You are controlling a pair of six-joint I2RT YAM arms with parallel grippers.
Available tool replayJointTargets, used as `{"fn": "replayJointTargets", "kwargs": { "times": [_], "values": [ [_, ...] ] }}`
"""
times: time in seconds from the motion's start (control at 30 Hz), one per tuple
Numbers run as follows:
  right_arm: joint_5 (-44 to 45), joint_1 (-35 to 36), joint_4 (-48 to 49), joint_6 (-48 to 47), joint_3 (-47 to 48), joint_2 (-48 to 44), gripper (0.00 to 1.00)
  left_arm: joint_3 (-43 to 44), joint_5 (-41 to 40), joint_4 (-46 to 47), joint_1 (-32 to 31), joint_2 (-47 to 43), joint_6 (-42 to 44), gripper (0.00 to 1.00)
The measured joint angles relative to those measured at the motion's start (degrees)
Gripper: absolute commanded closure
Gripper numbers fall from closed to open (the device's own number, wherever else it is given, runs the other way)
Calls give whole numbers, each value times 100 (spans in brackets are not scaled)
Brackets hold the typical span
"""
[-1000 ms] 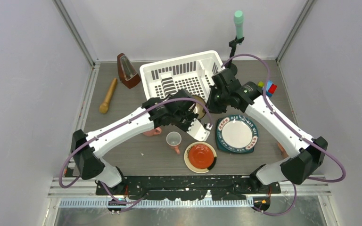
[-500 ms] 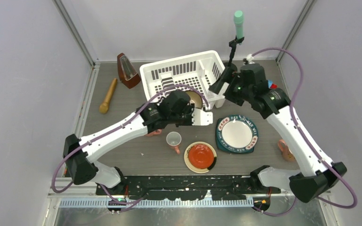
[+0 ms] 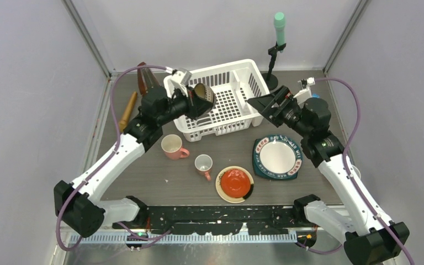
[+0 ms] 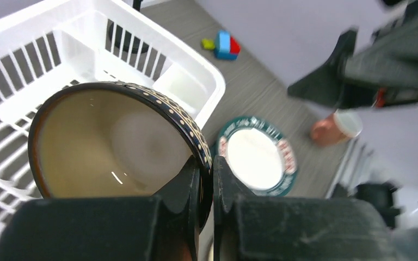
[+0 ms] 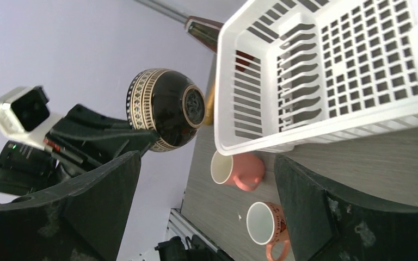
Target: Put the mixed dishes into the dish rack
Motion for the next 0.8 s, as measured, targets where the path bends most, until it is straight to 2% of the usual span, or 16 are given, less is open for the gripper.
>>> {"fn": "replayJointTargets", "kwargs": {
  "times": [0.13,0.33,0.47,0.6,0.7,0.8],
  "values": [
    [-337,4,708,-28,-249,48,0,-55,-105,579,162,24,-1419,100],
    [-573,153,1198,-7,-201,457,0,-699,-153,2382,372,138,-3506,100],
    [-734,192,1606,793,-129,970,0,-907,-184,3600,584,632,-4900,100],
    [-723,245,2496,1797,-280,1250,0,-999,-363,5005,695,1296,-6015,100],
    [-490,402,3047,2459,-422,1320,0,-1034,-616,6100,708,1777,-6599,100],
    [-184,632,3499,3040,-481,1427,0,-1034,-708,6655,708,2011,-6798,100]
  ]
}}
